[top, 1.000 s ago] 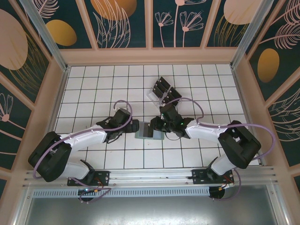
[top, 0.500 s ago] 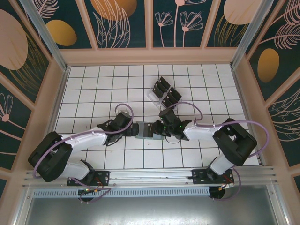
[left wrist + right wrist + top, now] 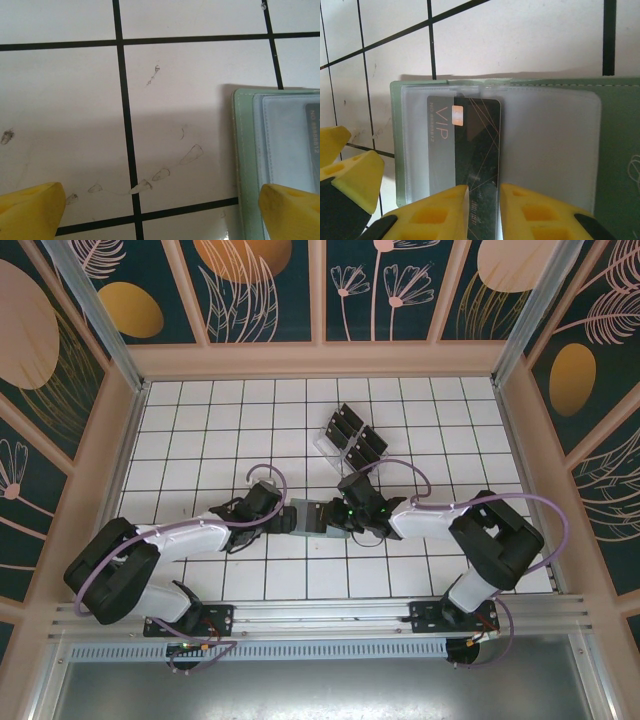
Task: Put the credit cards into the card holder
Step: Insert the credit card into the card slot.
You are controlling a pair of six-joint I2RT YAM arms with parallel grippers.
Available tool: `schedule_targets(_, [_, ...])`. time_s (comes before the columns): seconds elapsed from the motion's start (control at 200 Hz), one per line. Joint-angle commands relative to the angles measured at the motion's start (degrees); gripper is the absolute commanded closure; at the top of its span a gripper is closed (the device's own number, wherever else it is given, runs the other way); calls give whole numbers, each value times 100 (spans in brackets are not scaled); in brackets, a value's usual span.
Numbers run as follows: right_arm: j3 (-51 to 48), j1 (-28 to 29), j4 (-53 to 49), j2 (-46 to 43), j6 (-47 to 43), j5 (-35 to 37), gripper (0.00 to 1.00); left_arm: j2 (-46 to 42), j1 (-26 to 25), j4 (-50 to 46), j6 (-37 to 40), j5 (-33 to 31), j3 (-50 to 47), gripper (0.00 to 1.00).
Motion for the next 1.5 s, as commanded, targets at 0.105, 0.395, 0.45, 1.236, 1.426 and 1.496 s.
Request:
schedule_targets(0.105, [-57,44,138,167,96,122,77,197,-51,38,57,-128,-45,1])
schedule_targets(0.395, [-6,42,247,321,105,34,78,341,-86,27,43,-190,-67,1])
schedule_targets(0.45, [23,42,258,339,93,17,79,355,-81,45,40,-181,-89,1])
schedule_targets(1.236, [478,178,245,791,55,-256,89,482,-117,247,26,-69,-251,1])
schedule_targets(1.426, [581,243,338,898,96,-378,90,488,-128,265,22,-49,-270,1])
schedule_targets(1.496, [626,273,366,955,97,-435,90,464,-128,273,14,-47,-279,1])
